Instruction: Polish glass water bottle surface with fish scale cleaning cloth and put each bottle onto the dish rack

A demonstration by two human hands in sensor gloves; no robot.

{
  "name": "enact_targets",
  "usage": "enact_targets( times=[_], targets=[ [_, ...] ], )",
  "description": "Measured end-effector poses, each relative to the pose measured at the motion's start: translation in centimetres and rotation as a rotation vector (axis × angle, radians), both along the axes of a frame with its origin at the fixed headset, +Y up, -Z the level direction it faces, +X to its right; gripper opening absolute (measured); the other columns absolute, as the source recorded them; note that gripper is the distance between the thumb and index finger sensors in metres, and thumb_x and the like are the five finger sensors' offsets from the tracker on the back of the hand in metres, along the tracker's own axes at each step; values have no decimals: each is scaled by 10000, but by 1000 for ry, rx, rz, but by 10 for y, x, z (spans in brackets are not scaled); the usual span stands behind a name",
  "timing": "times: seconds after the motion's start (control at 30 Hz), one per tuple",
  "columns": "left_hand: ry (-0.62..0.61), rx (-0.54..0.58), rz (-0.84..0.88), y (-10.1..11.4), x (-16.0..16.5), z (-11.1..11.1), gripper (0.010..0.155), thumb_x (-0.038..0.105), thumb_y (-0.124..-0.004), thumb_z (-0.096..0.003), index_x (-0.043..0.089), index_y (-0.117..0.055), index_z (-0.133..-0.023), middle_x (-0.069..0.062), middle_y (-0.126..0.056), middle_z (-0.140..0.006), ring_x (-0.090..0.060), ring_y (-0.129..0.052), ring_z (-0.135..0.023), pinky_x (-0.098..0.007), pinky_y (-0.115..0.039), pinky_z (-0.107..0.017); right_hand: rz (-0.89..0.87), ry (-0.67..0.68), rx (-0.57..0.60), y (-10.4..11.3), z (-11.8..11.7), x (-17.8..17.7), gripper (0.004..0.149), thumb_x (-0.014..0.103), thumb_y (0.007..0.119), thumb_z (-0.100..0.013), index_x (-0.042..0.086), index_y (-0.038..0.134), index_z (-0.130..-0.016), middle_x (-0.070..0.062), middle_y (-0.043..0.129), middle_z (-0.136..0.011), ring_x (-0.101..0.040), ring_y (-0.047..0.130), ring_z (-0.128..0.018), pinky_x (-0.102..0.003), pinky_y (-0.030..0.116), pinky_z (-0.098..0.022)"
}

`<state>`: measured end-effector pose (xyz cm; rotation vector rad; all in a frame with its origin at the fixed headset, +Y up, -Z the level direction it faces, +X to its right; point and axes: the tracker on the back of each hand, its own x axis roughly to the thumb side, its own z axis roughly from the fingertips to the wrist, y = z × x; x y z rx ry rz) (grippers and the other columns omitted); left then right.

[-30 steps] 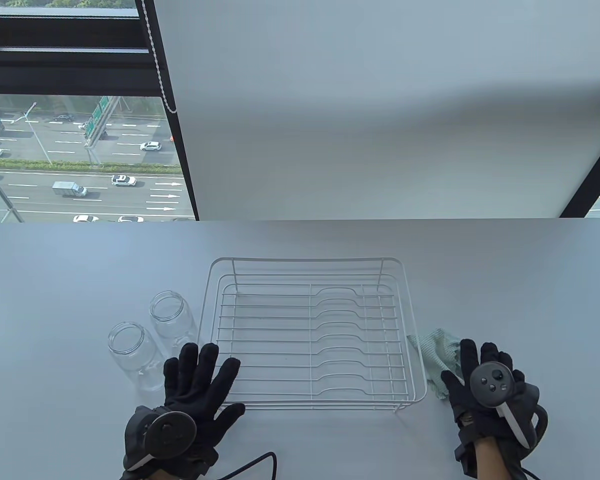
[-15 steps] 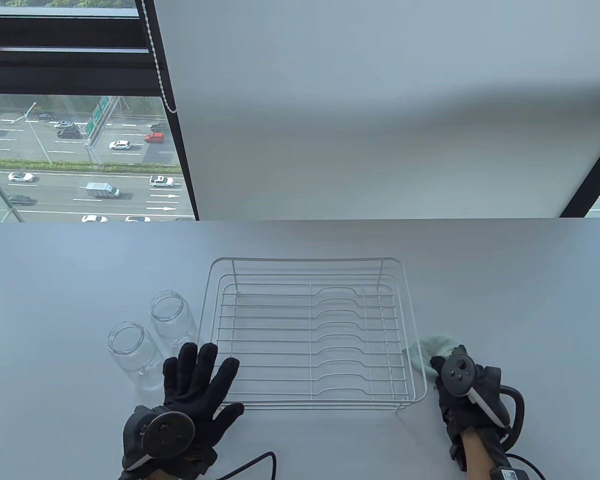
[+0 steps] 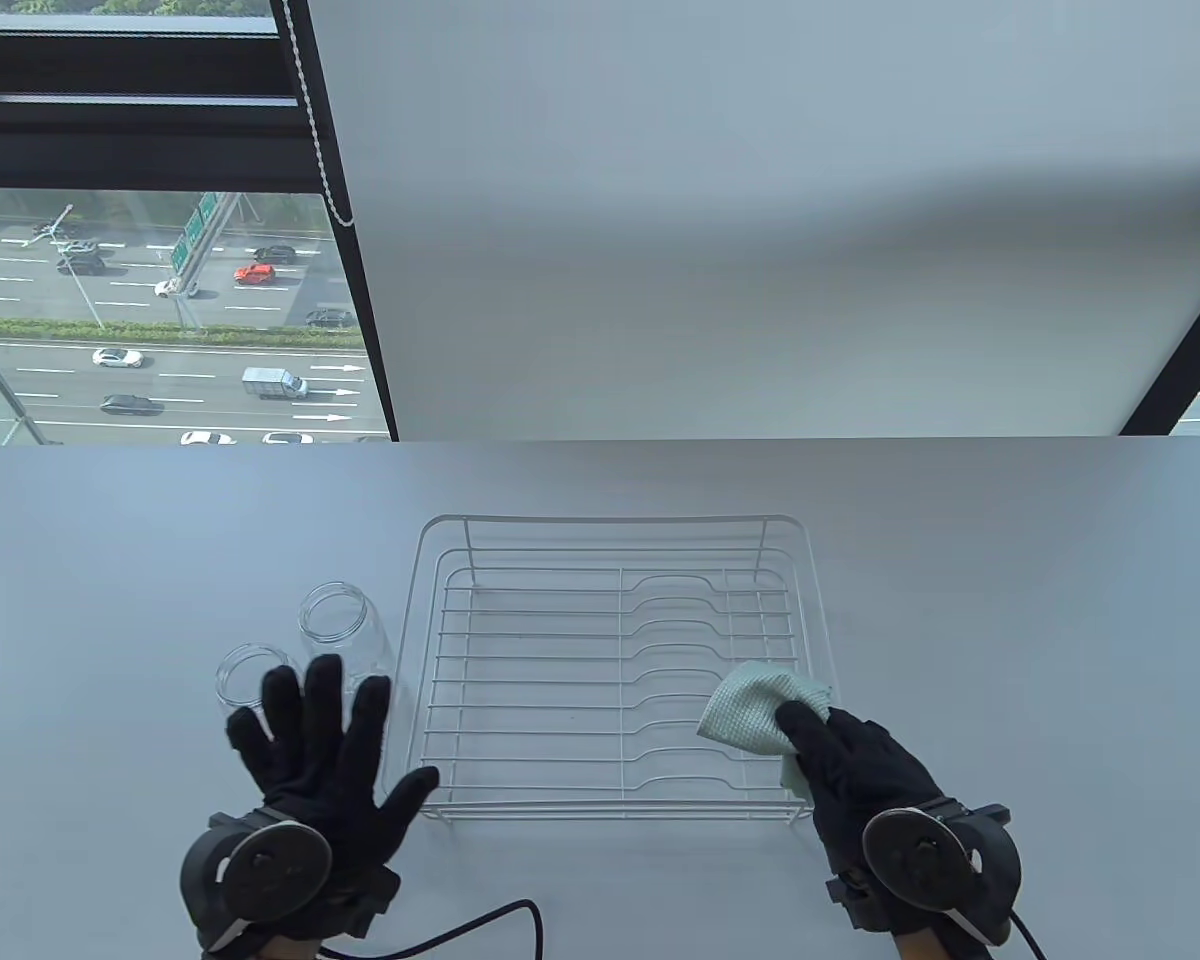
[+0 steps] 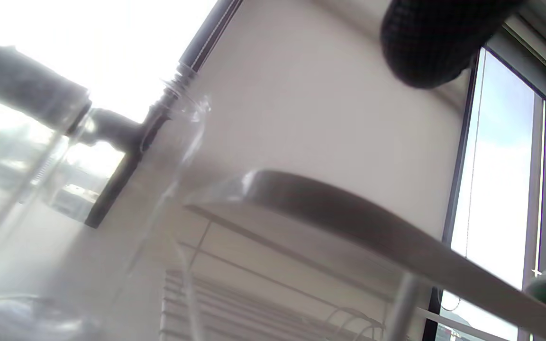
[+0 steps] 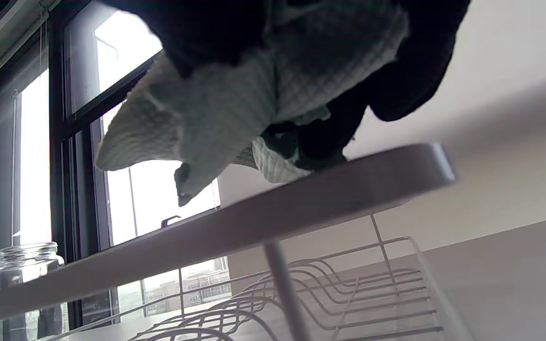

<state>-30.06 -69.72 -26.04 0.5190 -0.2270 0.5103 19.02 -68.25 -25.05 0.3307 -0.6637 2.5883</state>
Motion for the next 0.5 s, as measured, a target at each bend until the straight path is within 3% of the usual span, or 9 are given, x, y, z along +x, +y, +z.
enact_targets(
  times=[0.13, 0.23, 0.4, 0.5],
  targets=[
    [84, -141, 360, -20, -51, -16, 1136, 617, -868, -428, 354, 52, -1039, -79, 131, -1105, -414, 168, -1008, -731, -8, -647, -10, 51, -31, -2, -1, -5, 427, 319, 831, -472, 362, 819, -897, -34, 933, -844, -249, 1024, -662, -474, 878, -552],
    [91, -262, 576, -42, -71, -25, 1219, 573, -934, -397, 353, 106, -995, -119, 102, -1107, -489, 71, -1037, -764, -84, -663, 20, 64, -46, -4, -3, -7, 427, 319, 830, -471, 360, 822, -896, -39, 934, -845, -258, 1027, -657, -475, 874, -552],
    [111, -292, 680, -63, -81, -37, 1262, 487, -999, -358, 338, 79, -998, -148, -184, -1156, -523, -338, -1108, -785, -234, -691, 30, 55, -62, -7, -5, -7, 431, 326, 824, -474, 361, 813, -904, -37, 929, -854, -261, 1024, -667, -485, 852, -573],
    [109, -303, 686, -71, -81, -43, 1251, 422, -1014, -352, 337, 49, -1006, -69, -383, -1149, -478, -468, -1111, -784, -287, -705, 17, 63, -75, -8, -6, -7, 433, 339, 821, -478, 380, 805, -908, -14, 927, -869, -246, 1020, -696, -485, 827, -597]
  ],
)
